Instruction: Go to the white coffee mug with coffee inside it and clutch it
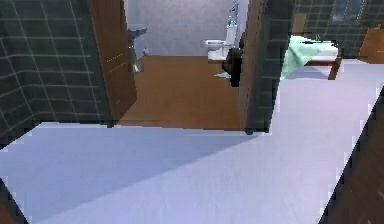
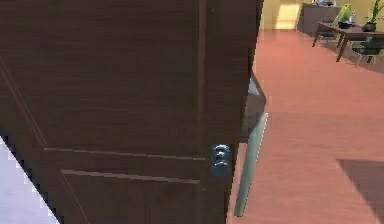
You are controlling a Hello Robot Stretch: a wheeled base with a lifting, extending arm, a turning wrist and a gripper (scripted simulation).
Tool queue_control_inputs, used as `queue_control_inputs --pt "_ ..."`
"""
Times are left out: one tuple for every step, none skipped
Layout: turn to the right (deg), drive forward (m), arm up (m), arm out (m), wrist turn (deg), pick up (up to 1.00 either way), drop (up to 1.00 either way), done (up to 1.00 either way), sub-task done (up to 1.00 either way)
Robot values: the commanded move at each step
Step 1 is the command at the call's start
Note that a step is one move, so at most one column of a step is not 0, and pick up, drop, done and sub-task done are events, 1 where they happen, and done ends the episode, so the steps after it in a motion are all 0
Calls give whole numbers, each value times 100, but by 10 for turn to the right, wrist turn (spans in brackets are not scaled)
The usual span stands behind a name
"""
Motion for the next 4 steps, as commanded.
queue_control_inputs --pt "180 0 0 0 0 0 0 0 0" --pt "0 95 0 0 0 0 0 0 0" --pt "390 0 0 0 0 0 0 0 0" --pt "0 30 0 0 0 0 0 0 0"
